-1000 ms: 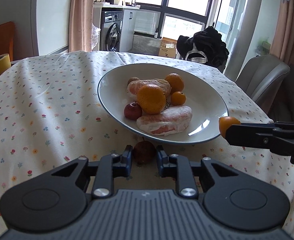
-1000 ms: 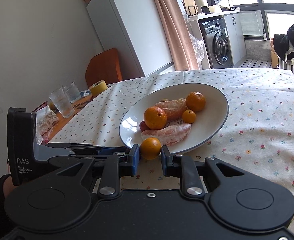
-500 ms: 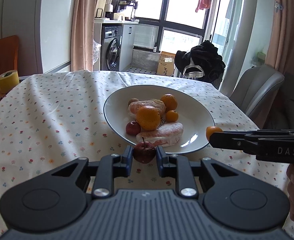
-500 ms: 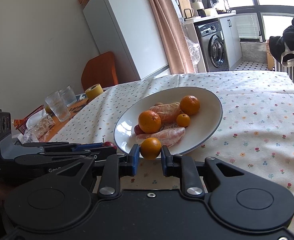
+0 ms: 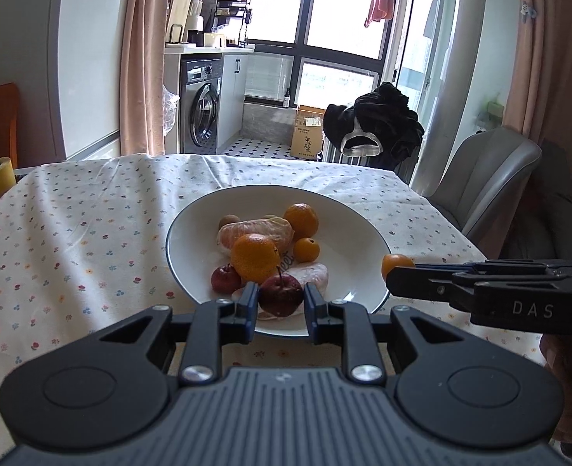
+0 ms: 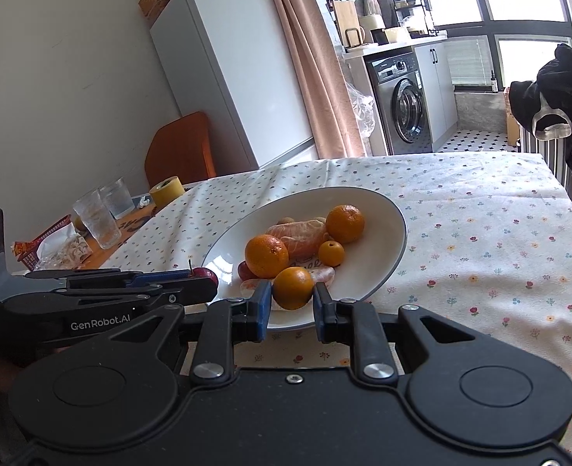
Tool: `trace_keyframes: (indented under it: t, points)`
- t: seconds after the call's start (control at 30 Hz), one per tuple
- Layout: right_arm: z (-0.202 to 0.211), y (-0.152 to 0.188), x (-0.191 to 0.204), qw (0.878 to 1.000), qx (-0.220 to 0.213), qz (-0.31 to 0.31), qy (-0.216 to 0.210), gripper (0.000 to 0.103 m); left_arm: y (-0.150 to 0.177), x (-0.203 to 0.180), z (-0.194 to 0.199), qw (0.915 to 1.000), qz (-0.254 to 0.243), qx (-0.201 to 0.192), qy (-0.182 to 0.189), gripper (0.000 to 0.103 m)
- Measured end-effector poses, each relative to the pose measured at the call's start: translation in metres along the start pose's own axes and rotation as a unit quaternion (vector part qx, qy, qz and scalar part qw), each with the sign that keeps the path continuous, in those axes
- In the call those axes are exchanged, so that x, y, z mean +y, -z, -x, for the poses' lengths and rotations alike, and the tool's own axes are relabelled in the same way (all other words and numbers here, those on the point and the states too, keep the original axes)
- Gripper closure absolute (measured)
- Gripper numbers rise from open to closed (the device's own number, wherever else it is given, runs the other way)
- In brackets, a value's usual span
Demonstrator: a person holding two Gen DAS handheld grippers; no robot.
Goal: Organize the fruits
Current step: 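Lower the plum and kumquat into the white bowl and open both tools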
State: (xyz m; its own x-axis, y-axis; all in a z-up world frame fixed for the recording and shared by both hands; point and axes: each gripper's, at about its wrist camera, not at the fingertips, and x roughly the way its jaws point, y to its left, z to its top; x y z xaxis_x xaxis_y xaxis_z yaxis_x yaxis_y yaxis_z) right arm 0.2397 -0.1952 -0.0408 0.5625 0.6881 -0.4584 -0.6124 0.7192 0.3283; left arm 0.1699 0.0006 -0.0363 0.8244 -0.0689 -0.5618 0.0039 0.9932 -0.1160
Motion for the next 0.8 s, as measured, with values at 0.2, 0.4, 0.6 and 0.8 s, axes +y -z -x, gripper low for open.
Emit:
trace_keyframes:
  t: [0.2, 0.4, 0.6, 0.8]
  points:
    - [-0.003, -0.001, -0.008, 1.000, -0.003, -0.006, 0.003, 0.082, -0.006, -0.008, -0.009, 0.9999, -0.002, 0.003, 0.013, 0.075]
    - [-0.006, -0.003, -0.014, 1.000, -0.003, -0.009, 0.006, 0.082, -0.005, -0.006, -0.010, 1.0000, 0.001, 0.004, 0.004, 0.075]
    - [-0.008, -0.008, -0.016, 1.000, -0.015, -0.017, 0.009, 0.074, -0.005, -0.003, -0.007, 1.0000, -0.001, 0.005, -0.007, 0.075]
    - [-0.005, -0.009, -0.013, 1.000, -0.014, -0.012, 0.006, 0.071, -0.004, 0.003, -0.001, 0.9998, 0.005, 0.005, -0.019, 0.067]
